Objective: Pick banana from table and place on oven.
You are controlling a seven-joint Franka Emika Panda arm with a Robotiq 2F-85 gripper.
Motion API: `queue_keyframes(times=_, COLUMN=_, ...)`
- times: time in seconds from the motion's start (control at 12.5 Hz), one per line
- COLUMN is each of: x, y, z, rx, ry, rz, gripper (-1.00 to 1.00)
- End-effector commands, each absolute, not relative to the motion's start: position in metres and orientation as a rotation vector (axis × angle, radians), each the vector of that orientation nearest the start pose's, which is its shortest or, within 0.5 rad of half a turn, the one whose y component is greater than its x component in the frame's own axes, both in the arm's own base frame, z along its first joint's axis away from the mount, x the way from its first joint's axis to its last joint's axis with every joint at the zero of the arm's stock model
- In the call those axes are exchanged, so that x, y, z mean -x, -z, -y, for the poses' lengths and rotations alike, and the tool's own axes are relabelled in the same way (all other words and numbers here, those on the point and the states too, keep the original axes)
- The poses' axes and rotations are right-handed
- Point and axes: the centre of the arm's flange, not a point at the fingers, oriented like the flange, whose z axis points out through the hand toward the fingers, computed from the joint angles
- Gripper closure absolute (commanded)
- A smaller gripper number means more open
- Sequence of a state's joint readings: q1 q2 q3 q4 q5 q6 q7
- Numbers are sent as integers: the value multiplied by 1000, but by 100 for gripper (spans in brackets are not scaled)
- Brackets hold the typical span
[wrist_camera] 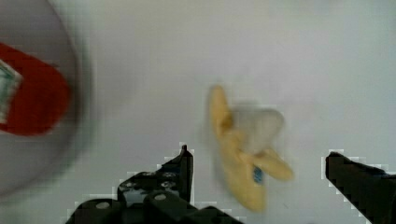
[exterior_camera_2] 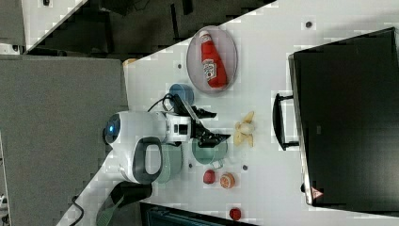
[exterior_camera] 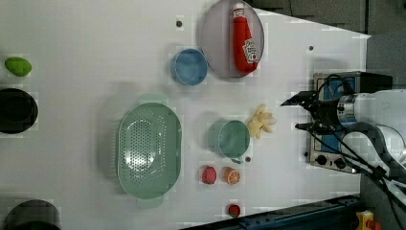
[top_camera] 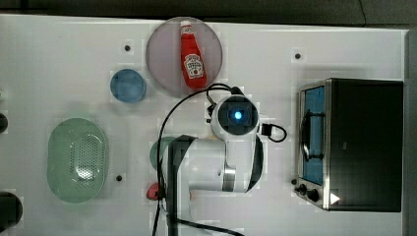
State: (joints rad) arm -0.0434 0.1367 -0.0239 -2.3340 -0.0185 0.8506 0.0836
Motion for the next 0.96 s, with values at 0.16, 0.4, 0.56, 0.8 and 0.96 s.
queue_keyframes(times=0.16, x=-485, y=-222, z=23, rx=2850, ry=-93, rz=-1408, gripper=-100)
queue_keyframes(times=0.4, x=-478, y=-191, z=22, rx=2850, ry=-88, rz=-1407, gripper=-100)
queue_keyframes(times=0.56, x=-477, y=-175, z=22, rx=2849, ry=-79, rz=-1403, gripper=-100)
queue_keyframes(times=0.8, x=-477, y=-167, z=20, rx=2844, ry=-51, rz=-1395, gripper=-68)
queue_keyframes(times=0.96, x=-478, y=-167, z=17, rx=2844, ry=-51, rz=-1389, gripper=-17)
